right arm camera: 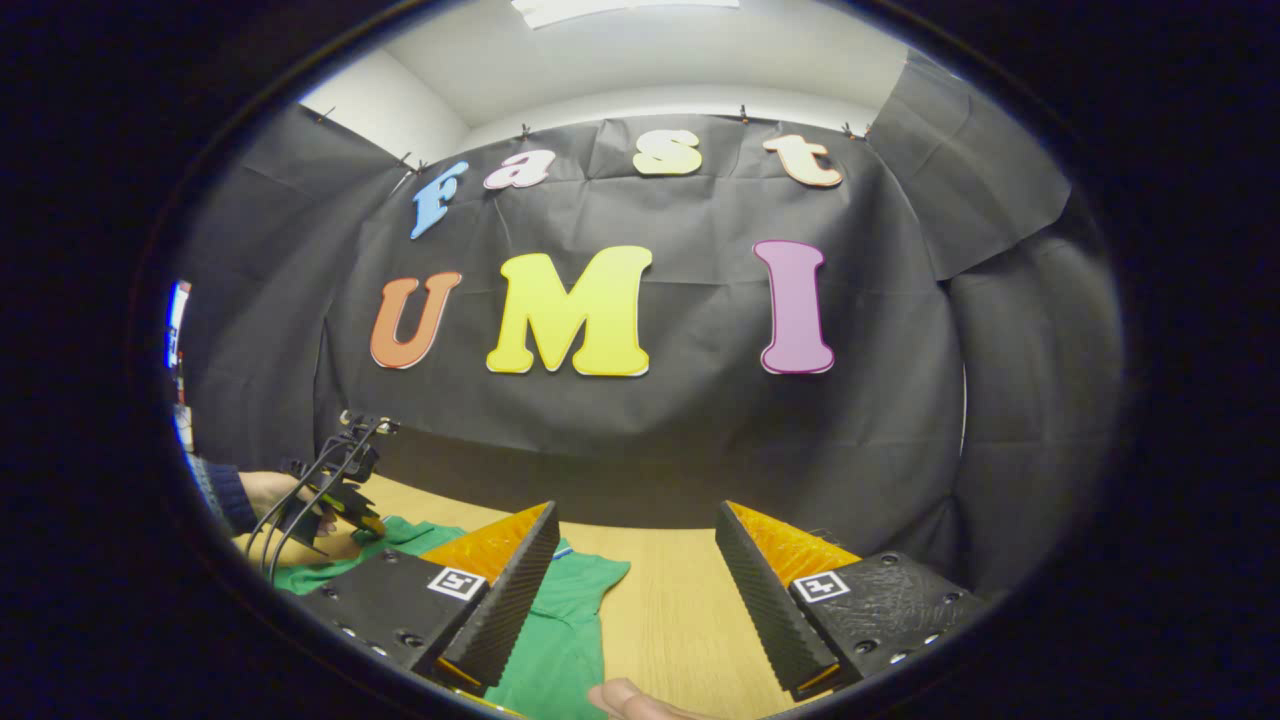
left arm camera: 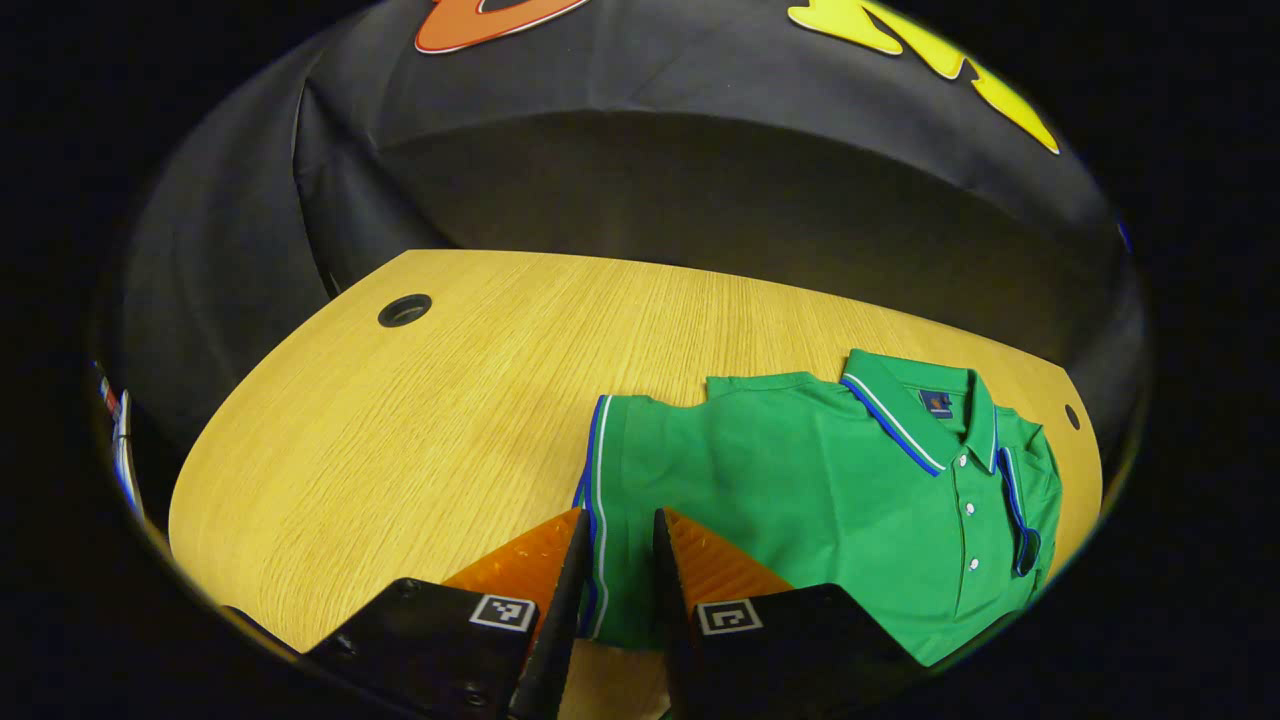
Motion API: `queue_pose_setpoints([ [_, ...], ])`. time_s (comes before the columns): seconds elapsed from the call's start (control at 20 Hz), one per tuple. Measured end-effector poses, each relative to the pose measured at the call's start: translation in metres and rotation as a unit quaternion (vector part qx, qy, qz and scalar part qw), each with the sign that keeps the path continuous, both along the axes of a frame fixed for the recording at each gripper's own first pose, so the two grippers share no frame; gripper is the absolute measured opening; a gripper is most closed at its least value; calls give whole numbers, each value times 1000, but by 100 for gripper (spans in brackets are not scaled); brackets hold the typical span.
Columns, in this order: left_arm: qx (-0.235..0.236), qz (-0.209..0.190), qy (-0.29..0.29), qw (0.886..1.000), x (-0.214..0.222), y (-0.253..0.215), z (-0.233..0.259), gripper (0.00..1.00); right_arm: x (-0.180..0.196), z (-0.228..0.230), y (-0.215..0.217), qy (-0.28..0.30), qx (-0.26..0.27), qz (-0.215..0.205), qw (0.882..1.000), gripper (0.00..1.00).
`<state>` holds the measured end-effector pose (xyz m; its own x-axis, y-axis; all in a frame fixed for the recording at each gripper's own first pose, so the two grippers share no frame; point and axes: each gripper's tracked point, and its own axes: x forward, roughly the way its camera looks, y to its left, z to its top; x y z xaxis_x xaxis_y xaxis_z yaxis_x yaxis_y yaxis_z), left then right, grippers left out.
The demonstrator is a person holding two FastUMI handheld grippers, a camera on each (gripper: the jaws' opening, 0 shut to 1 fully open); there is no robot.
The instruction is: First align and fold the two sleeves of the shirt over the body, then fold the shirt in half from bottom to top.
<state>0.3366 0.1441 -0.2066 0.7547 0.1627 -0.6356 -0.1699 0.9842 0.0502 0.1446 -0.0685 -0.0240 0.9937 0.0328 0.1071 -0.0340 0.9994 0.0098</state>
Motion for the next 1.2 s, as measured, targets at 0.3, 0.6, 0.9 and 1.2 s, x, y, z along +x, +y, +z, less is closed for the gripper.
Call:
queue_pose_setpoints([
  [0.3,-29,-8,-8,1000,-1,-13,6,7,4,-5,0,12,7,4,1000,96],
  [0.6,-35,-26,-55,998,1,-39,51,6,5,-7,-3,17,21,5,1000,94],
  [0.9,-36,-83,-55,994,3,-116,64,6,6,-10,-4,19,18,-1,1000,95],
  [1.2,-58,-132,-50,988,-1,-189,64,41,14,-18,-14,34,21,-14,999,95],
])
